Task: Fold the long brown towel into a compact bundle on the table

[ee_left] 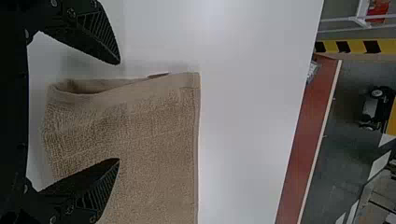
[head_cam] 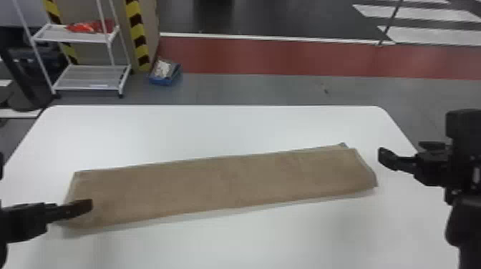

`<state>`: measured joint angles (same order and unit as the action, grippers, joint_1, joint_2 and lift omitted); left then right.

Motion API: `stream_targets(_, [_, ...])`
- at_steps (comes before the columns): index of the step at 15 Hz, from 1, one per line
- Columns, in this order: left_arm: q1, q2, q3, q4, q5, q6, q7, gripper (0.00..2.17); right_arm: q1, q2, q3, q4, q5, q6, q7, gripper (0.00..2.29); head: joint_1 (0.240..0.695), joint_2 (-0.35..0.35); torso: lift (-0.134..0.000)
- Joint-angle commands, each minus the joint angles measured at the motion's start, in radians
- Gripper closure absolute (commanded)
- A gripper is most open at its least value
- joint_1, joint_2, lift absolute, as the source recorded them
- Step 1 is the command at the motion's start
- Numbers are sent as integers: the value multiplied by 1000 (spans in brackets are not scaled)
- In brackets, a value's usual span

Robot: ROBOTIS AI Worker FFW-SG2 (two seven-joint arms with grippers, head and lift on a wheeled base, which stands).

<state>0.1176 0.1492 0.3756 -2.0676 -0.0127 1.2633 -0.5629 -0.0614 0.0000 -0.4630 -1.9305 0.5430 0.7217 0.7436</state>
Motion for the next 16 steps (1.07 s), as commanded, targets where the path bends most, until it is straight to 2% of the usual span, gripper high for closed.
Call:
stream_targets(1, [5,0,0,-2,0,0,0,157,2,1,1,-2,0,2,0,39,695,-86,-123])
stream_targets(16, [7,4,19,-2,7,0,3,161,-1,1,0,4,-6,-11,-1,39,695,-77,-123])
